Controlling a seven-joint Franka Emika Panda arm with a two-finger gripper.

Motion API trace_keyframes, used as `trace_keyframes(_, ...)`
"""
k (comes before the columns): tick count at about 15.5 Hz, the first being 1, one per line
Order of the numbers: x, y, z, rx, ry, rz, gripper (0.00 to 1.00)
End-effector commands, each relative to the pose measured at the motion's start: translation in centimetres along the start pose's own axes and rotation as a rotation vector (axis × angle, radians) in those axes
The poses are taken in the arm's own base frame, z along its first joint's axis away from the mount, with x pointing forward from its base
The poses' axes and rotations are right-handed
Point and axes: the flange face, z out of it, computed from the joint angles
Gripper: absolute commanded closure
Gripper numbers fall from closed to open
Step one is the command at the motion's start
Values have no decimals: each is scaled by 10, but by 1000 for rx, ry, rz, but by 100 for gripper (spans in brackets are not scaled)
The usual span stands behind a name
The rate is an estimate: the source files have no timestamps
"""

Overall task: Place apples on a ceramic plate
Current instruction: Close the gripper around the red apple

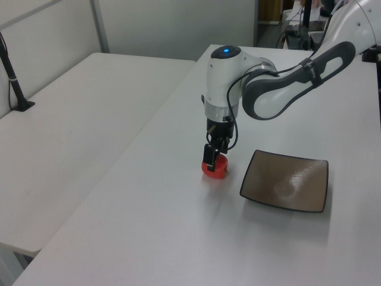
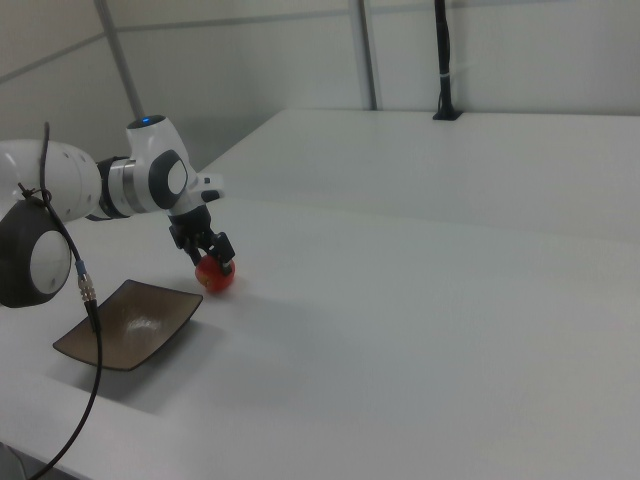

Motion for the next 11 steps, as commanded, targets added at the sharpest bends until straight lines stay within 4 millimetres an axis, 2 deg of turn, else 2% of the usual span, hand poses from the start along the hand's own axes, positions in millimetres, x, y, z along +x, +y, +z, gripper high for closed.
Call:
trace_keyframes(1,4,-4,-1,-39,42,-13,41)
trace_keyframes(2,4,-4,-2,-39,45,3,56)
trace_keyframes(3,5,-4,-2,-38,46,24,61)
trace_keyframes(6,7,0,-12,-36,59,41,61)
trace_keyframes(8,8,7,-43,-21,93,53,61)
trace_keyframes(11,-3,20,-84,-13,123,61,60)
